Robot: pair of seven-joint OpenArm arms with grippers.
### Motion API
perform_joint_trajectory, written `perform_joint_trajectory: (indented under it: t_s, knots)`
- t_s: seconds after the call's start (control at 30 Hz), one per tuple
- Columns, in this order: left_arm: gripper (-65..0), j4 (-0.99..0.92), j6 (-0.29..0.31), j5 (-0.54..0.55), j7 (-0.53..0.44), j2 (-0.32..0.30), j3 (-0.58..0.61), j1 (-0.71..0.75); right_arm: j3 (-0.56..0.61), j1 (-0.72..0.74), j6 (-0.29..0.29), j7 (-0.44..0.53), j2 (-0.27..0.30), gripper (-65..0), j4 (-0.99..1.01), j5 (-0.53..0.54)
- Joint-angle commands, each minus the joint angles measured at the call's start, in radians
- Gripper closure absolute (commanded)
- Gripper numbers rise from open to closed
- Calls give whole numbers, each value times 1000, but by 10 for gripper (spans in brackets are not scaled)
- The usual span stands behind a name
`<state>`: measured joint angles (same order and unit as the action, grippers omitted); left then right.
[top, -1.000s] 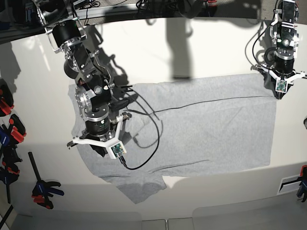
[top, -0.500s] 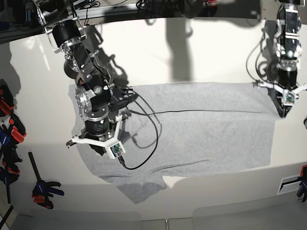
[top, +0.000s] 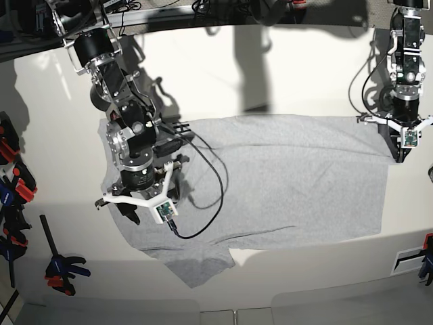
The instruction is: Fold the T-shirt properly
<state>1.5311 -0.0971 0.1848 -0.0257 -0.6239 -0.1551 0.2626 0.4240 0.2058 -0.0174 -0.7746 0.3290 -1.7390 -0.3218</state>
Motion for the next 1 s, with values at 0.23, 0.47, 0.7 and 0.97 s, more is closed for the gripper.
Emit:
perform_joint_trajectory:
  t_s: [0.23, 0.47, 0.7, 0.97]
  knots:
    - [0, 15, -18, 3, -27, -22, -8, -11, -7, 24, 18, 24, 3, -271, -14, -16]
    - [-256, -69, -16, -109, -27, -22, -8, -82, -7, 24, 18, -9, 3, -271, -14, -16]
    - [-256, -140, -16, -107, 154, -22, -8, -165, -7, 21, 18, -35, 3, -269, -14, -8]
    - [-256, 165, -11, 76, 293, -7, -8, -42, -14, -80, 13, -30, 3, -269, -15, 184]
